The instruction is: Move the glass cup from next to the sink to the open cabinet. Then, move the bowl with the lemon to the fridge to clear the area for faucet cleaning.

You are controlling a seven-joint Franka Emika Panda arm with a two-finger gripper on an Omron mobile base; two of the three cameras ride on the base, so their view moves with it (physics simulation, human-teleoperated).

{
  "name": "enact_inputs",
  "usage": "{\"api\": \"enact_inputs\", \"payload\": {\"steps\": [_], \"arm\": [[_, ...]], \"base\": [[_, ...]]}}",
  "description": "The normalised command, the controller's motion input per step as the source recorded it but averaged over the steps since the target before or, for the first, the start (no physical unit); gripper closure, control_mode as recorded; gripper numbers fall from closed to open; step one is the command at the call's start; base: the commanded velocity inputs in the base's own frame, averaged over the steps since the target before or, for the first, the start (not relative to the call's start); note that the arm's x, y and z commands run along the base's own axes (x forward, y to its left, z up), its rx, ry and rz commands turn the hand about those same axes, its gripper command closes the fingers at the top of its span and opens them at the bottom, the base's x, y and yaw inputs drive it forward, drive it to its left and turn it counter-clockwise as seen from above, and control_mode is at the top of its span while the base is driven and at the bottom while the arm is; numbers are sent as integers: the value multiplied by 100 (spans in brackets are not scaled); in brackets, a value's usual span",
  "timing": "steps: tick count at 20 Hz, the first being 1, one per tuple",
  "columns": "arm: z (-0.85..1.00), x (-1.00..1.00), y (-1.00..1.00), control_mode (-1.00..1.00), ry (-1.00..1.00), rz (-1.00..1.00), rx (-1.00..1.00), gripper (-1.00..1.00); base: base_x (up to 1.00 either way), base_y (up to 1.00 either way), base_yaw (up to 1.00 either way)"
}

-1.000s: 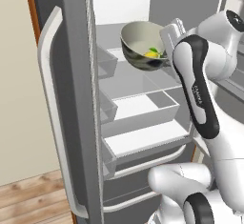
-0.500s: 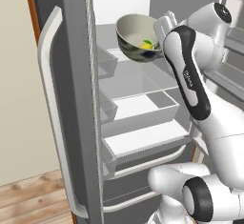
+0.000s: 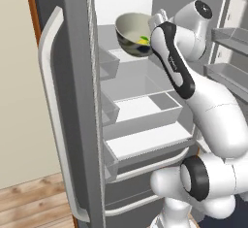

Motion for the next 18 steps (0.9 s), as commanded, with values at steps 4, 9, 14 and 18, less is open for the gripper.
{"api": "enact_inputs", "payload": {"steps": [4, 9, 14, 18], "arm": [[50, 14, 0, -100, 0, -4, 0, 100], [4, 65, 3, -100, 0, -3, 0, 100], [-1, 83, 9, -100, 1, -1, 0, 100], [-12, 82, 12, -100, 3, 0, 0, 100]], "base": [[0, 0, 0], [0, 0, 0], [0, 0, 0], [0, 0, 0]]}}
